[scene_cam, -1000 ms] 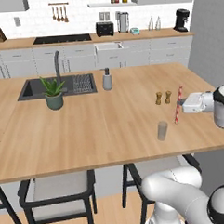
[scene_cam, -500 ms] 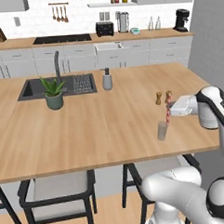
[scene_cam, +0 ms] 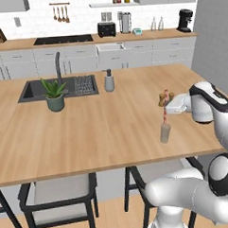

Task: Take a straw from the drawer in front and place it inside the glass cup on the dining counter.

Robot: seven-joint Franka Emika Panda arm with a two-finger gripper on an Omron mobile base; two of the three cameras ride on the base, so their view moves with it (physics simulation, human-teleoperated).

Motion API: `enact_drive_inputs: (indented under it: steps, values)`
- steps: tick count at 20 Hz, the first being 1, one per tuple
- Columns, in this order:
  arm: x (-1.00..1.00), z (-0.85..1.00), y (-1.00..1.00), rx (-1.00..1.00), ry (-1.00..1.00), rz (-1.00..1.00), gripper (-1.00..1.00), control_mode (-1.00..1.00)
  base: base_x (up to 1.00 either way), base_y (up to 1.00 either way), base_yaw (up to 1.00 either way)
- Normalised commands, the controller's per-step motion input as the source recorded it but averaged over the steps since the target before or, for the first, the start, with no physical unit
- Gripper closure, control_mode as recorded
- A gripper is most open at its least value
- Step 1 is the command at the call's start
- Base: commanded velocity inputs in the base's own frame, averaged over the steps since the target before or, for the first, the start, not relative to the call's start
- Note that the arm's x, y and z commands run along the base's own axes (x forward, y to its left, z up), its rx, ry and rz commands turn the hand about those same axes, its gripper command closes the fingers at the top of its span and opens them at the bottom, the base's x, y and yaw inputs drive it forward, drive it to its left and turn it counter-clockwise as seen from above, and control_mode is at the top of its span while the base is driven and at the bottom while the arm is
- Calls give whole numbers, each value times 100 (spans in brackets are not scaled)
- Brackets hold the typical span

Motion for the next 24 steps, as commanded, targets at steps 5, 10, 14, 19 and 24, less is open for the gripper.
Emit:
enact_drive_inputs:
  steps: [5,10,14,19,24]
  values:
    - [6,-11,-27,-6,0,-1,100,-100,0,0,0]
    - [0,-16,-5,-4,0,-1,100,-100,0,0,0]
    - [0,-16,2,0,1,0,100,-100,0,0,0]
    - [0,-10,14,0,2,0,100,-100,0,0,0]
    - [21,-8,4,0,0,0,100,-100,0,0,0]
